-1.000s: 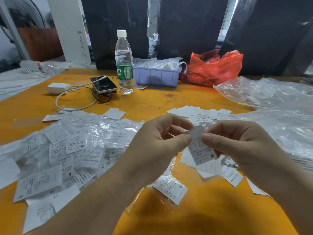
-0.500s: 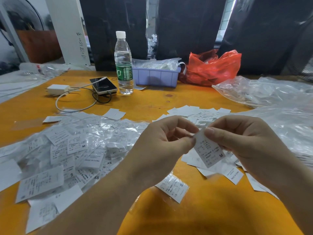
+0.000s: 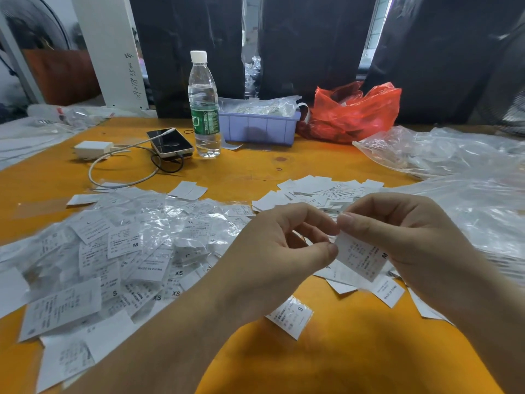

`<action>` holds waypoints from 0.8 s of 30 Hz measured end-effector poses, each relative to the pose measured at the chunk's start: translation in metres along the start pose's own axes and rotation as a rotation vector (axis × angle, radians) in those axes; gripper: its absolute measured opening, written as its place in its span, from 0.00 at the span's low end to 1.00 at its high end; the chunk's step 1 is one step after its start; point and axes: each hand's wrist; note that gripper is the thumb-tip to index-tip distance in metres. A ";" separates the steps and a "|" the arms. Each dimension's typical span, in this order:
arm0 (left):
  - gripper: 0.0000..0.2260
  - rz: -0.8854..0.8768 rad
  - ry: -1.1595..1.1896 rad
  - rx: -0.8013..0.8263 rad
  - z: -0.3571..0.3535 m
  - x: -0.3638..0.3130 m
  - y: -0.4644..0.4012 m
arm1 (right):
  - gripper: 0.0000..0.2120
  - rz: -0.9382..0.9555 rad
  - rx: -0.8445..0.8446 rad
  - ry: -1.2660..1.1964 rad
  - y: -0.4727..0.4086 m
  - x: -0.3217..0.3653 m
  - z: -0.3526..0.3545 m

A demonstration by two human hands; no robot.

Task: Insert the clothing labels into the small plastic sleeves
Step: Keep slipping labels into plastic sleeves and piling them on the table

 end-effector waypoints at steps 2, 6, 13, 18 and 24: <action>0.07 -0.001 -0.018 0.004 0.000 0.000 0.000 | 0.08 -0.002 0.006 -0.010 0.000 -0.001 0.000; 0.08 0.005 -0.043 -0.028 0.001 -0.001 0.001 | 0.07 0.000 0.014 -0.037 0.000 -0.002 -0.002; 0.09 0.028 -0.023 -0.089 0.008 -0.003 -0.001 | 0.11 -0.023 0.012 -0.107 -0.002 -0.006 -0.002; 0.09 0.028 -0.057 -0.117 0.017 -0.007 -0.002 | 0.09 -0.032 0.034 -0.068 -0.002 -0.007 -0.002; 0.07 0.058 -0.279 -0.150 0.048 -0.010 -0.002 | 0.05 0.000 -0.021 0.305 -0.001 -0.010 0.001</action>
Point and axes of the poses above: each hand's wrist, its own y-axis away from the middle knuckle, its own z-axis out of the back of the hand, x = y × z, and after that the axes turned 5 degrees about -z, right-handed
